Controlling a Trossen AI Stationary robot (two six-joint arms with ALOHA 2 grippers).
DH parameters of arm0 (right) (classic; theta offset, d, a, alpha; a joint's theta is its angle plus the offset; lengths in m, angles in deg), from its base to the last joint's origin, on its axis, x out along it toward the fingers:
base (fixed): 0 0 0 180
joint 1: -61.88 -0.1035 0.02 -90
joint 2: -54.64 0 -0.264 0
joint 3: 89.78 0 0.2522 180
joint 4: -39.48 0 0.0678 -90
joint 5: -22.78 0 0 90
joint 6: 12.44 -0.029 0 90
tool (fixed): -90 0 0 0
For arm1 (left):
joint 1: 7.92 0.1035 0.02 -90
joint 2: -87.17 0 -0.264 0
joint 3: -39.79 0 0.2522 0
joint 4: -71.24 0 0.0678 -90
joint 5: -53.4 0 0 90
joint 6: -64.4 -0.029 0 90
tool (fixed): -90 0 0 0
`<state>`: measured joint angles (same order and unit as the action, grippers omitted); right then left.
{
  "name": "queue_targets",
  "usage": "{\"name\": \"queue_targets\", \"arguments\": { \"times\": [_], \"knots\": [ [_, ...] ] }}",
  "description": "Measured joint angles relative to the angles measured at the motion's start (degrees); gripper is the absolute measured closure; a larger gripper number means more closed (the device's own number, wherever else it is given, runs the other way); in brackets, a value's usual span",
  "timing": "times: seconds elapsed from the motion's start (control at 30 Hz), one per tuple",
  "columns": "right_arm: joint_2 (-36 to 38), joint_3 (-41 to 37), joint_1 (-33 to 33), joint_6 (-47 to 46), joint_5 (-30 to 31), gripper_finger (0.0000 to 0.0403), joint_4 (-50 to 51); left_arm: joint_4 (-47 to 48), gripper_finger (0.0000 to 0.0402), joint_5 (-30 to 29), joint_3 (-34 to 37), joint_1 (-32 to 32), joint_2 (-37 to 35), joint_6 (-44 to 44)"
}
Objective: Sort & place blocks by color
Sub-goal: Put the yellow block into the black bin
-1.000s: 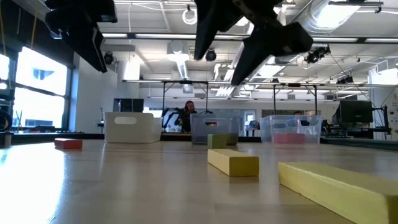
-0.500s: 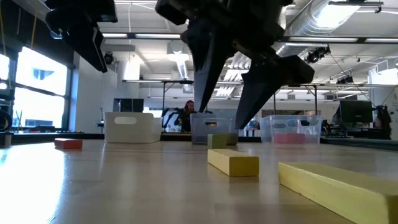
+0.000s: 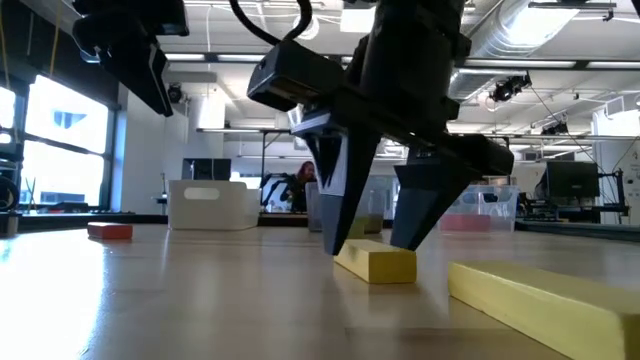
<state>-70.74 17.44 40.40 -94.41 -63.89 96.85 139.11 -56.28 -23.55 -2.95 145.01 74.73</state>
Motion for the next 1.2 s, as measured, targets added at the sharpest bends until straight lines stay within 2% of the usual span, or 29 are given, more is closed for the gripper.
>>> {"name": "queue_targets", "arguments": {
  "times": [0.17, 0.57, 0.83, 1.03, 1.2],
  "knots": [
    [-0.68, 0.24, 0.00, -1.62, 0.09, 0.0193, 0.54, 0.02, 0.0170, 0.00, 0.00, 0.00, 0.00, 0.00],
    [-0.77, 0.26, -0.11, -1.54, 1.94, 0.0321, 3.96, 0.02, 0.0170, 0.00, 0.00, 0.00, 0.00, 0.00],
    [-0.95, 1.84, 0.43, 3.59, 2.34, 0.0321, 5.59, 0.15, 0.0170, 0.10, 0.00, -0.04, 0.00, -0.02],
    [-1.14, 5.84, 2.61, 7.42, 8.00, 0.0323, 9.20, 1.88, 0.0170, 4.08, 0.01, -0.46, 0.01, -1.85],
    [-1.12, 9.35, 5.18, 12.56, 11.14, 0.0323, 13.40, 1.57, 0.0170, 5.57, 0.25, -3.87, -1.06, -2.55]
  ]
}}
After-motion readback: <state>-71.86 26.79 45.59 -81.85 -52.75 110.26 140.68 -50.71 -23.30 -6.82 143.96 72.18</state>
